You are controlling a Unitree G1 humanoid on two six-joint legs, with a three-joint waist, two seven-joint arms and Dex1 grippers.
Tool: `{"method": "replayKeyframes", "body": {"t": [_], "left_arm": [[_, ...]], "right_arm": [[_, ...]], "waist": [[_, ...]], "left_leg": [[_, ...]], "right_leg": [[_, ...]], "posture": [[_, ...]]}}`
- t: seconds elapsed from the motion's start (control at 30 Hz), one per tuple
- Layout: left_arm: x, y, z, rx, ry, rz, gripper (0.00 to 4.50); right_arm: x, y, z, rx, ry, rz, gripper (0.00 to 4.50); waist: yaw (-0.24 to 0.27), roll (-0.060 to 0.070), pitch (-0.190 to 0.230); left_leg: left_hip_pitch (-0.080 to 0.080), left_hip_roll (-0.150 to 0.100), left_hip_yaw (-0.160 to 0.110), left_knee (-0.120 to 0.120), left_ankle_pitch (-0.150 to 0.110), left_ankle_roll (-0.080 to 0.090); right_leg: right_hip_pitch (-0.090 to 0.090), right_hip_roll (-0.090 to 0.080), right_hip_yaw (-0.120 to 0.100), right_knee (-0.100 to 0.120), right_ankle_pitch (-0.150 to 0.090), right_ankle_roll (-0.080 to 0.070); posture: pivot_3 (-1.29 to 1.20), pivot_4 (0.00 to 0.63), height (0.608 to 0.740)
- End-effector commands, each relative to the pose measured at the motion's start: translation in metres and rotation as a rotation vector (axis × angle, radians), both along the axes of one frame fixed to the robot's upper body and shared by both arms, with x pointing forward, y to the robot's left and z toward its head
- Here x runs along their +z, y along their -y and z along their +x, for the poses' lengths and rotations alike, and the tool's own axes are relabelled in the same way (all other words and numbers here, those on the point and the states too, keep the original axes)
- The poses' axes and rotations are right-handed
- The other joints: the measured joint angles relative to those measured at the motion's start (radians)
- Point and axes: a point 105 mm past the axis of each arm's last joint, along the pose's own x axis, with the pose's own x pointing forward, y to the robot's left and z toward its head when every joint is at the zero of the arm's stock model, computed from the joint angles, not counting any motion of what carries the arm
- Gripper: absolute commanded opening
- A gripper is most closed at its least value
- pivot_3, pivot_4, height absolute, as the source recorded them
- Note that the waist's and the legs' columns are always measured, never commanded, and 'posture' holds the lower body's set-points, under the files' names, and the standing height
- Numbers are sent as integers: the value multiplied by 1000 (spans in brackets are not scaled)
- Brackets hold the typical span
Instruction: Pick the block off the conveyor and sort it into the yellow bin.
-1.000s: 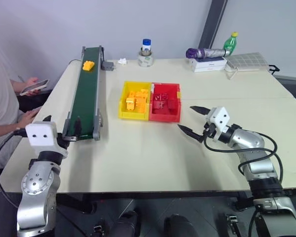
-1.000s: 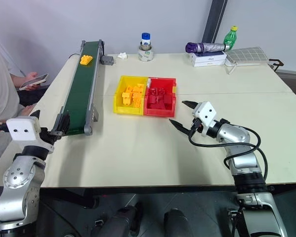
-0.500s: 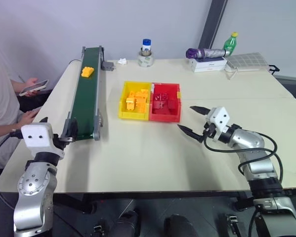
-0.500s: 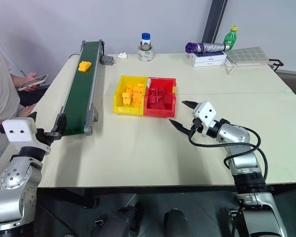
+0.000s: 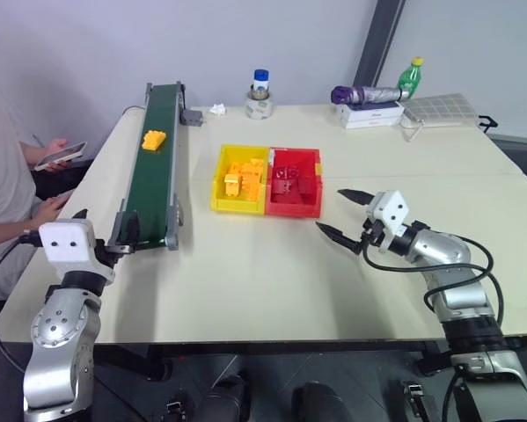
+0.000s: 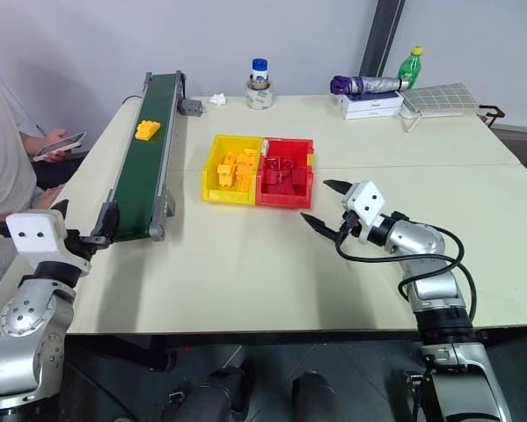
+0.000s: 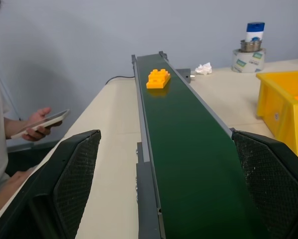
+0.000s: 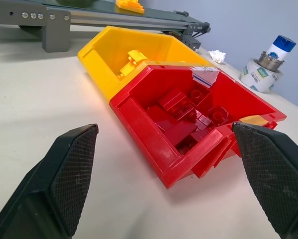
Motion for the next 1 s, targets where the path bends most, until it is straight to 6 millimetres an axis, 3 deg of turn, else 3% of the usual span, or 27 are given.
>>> {"method": "replayKeyframes", "body": {"t": [0.03,0.2,0.6,0.83,1.0], "left_arm": [[14,-9,-1,9,45,12,4456],[14,-12,10,-41,2,-24,4456],[37,-36,37,-172,-34,52,4456],[48,-28,60,-314,-75,38,4456],[45,-25,73,-392,-137,-26,4456]], "right_arm": [[13,-4,0,17,54,13,4500],[13,-5,0,17,54,16,4500],[12,-6,-1,16,55,19,4500],[12,-7,-1,16,53,21,4500],[12,-7,-2,12,54,20,4500]], "waist": [[0,0,0],[0,0,0],[-2,0,0],[-2,0,0],[-5,0,0]], "left_leg": [[0,0,0,0,0,0],[0,0,0,0,0,0],[0,0,-1,-2,0,0],[-1,-1,-1,-3,0,0],[-1,0,-1,-4,0,0]], "right_leg": [[0,0,0,0,0,0],[0,0,0,0,0,0],[-2,0,0,0,0,0],[-6,0,0,-1,0,0],[-6,0,0,0,2,3]], "posture": [[0,150,740],[0,150,740],[0,150,740],[0,150,740],[0,150,740]]}}
